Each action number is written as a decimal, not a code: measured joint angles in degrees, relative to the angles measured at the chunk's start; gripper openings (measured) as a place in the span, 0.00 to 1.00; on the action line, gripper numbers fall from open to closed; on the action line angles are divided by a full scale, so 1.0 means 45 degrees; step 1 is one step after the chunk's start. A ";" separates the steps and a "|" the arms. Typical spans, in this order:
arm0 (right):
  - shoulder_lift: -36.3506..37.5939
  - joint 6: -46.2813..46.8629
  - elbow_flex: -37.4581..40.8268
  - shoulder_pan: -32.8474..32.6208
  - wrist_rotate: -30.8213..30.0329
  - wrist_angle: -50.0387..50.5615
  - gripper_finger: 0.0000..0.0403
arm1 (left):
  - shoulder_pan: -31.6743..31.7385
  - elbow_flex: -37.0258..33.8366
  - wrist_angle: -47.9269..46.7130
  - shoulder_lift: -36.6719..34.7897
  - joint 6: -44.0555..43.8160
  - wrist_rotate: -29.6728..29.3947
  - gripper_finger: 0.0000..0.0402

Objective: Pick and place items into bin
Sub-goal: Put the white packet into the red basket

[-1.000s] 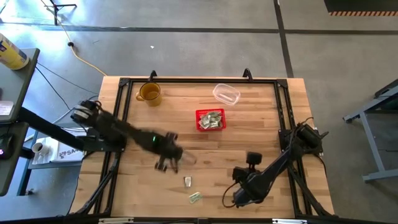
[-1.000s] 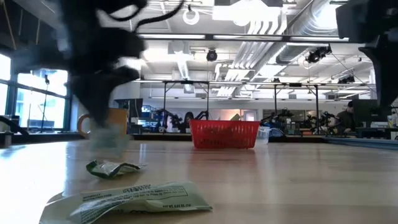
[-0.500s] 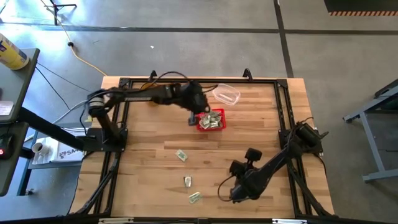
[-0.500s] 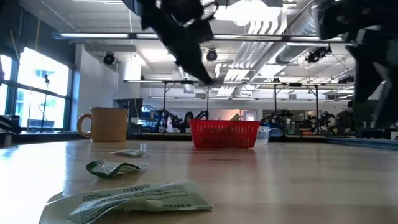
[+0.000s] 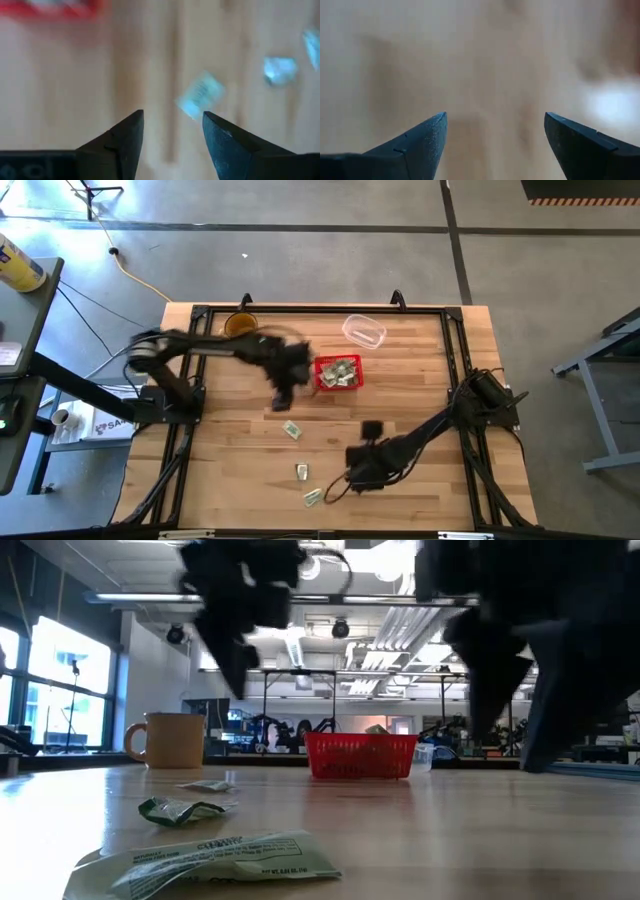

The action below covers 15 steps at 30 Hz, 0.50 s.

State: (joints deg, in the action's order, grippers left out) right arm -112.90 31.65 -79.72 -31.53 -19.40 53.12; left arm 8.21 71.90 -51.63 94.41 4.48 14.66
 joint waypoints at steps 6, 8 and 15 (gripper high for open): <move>-0.0019 -0.5175 -0.0010 0.0093 0.2109 -0.5049 0.80 | -0.2984 -0.3539 0.1301 -0.4053 -0.4079 -0.1245 0.53; -0.0165 -0.6287 -0.0010 0.0170 0.1955 -0.6032 0.80 | -0.4031 -0.4661 0.2097 -0.5311 -0.6141 -0.2226 0.50; -0.1360 -0.6726 -0.0005 0.0547 0.3669 -0.8052 0.80 | -0.7031 -0.6550 0.3005 -0.7844 -1.1131 -0.5351 0.45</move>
State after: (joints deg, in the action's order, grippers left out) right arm -119.02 1.39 -79.75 -29.07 -2.89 16.89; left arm -23.42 42.43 -38.11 59.11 -45.61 -9.42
